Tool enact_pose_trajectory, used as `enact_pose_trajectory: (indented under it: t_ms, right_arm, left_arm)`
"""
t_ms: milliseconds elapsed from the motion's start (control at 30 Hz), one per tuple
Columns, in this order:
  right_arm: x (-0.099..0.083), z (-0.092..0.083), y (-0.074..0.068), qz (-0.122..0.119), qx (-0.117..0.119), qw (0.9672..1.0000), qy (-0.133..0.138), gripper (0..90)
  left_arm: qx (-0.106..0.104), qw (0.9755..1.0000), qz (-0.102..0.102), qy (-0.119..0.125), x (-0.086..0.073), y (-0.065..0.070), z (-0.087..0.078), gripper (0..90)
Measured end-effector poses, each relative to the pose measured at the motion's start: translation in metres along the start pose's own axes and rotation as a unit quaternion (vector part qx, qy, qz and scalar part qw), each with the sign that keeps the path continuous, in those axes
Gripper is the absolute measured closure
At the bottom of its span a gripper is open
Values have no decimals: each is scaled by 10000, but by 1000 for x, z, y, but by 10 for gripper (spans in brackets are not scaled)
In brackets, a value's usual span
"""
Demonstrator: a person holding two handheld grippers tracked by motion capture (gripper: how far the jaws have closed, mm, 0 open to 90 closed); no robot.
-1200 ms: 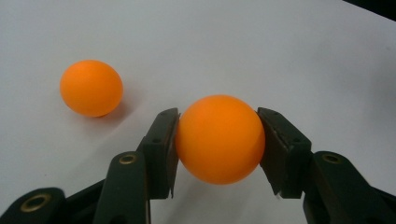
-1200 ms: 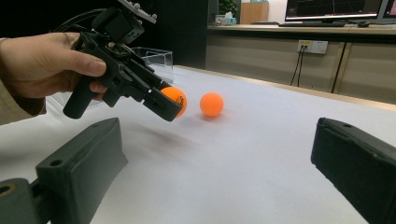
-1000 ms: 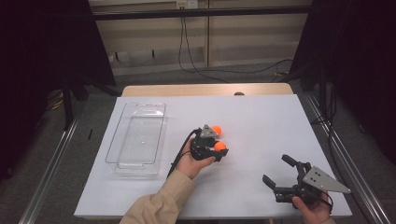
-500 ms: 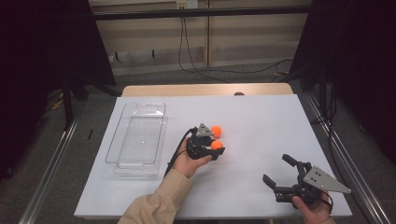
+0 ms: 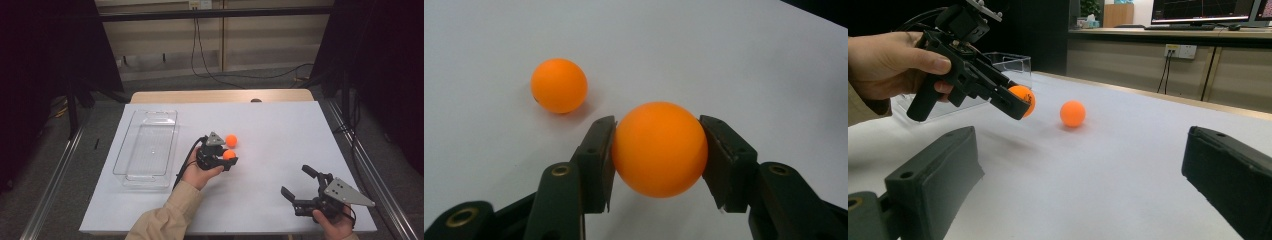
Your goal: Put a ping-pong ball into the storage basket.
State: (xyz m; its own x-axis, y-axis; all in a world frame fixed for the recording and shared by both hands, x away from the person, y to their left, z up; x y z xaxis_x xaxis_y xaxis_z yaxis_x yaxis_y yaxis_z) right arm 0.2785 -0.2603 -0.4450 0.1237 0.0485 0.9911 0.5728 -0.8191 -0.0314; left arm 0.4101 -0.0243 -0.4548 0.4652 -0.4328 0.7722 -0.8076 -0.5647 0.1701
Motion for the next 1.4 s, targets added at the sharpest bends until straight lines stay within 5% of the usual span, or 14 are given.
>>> enact_pose_trajectory:
  t_ms: [1400]
  right_arm:
    - [-1, 2, 0, -5, -6, 10000, -55, 15]
  left_arm:
    - [163, 9996, -195, 138, 2, -14, -20, 509]
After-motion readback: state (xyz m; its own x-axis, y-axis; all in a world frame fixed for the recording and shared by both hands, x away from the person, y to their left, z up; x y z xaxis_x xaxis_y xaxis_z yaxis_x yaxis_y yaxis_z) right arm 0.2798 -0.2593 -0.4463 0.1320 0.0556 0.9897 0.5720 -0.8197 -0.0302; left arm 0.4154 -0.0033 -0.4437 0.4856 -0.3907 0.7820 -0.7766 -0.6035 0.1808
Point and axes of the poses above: each handheld gripper's, and its own axes: z roughly forward along the jaws, x roughly out of its top, y roughly to its right, the point moved 6 cm from there along z, roughly forward along the jaws, and after that the axes turned 1 degree about -z, right-handed, at the moved point
